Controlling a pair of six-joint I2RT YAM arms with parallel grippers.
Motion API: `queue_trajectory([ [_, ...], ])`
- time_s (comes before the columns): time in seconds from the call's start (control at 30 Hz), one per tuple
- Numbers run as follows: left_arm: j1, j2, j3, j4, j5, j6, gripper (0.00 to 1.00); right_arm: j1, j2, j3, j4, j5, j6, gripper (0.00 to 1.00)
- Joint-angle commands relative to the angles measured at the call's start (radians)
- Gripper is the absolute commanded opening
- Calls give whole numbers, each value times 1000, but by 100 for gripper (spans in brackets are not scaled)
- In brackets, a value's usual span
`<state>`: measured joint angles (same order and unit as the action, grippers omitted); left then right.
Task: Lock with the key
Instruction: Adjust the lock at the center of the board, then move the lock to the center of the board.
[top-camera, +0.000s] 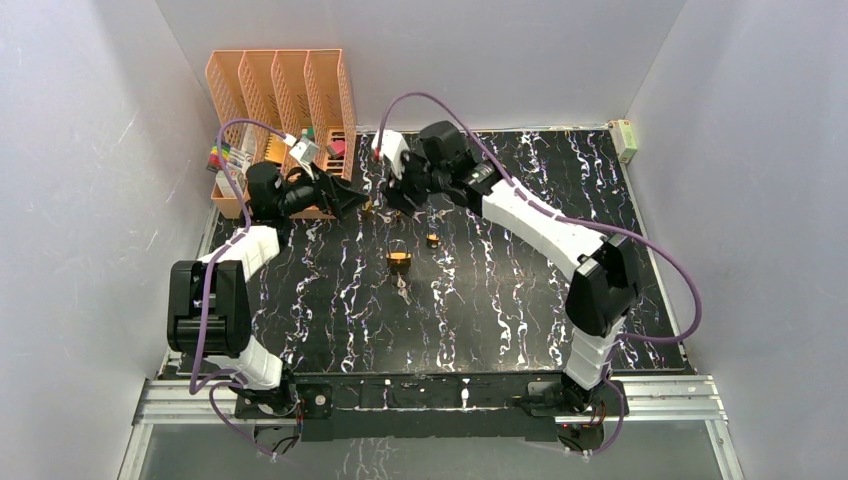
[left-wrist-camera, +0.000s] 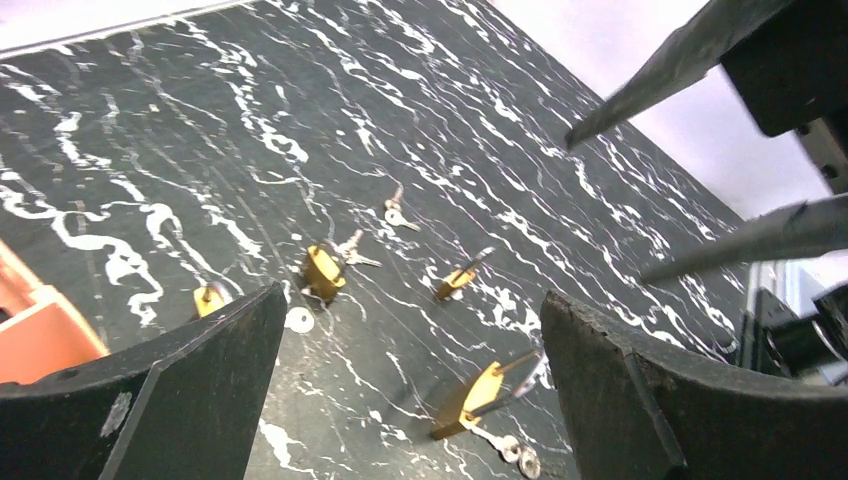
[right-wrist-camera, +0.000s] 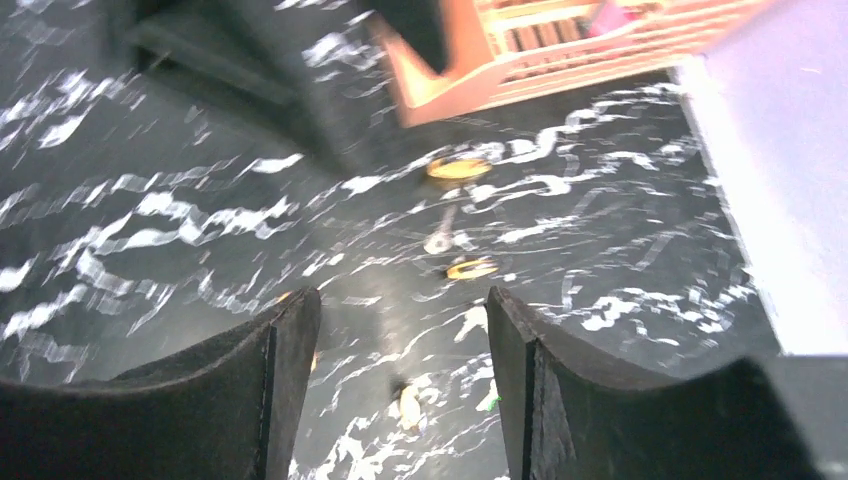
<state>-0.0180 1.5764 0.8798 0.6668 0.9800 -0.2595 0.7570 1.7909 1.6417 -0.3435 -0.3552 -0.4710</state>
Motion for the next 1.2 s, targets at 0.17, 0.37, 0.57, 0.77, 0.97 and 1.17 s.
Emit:
queue_trajectory([
  [0.17, 17, -78, 72, -161, -249, 53, 98, -5, 439, 722, -367, 572, 493, 51],
  [0.37, 17, -89, 92, -212, -289, 65, 98, -5, 523, 798, -431, 724, 688, 47],
  [0.57, 17, -73, 115, -246, -286, 63, 98, -5, 564, 794, -434, 678, 763, 44],
  [0.77, 17, -52, 125, -264, -284, 66, 98, -5, 615, 788, -419, 605, 816, 43],
  [0.97, 17, -46, 128, -274, -281, 72, 98, -4, 653, 794, -425, 590, 848, 43],
  [1.17, 17, -44, 131, -281, -282, 75, 98, -5, 681, 798, -417, 575, 861, 43],
])
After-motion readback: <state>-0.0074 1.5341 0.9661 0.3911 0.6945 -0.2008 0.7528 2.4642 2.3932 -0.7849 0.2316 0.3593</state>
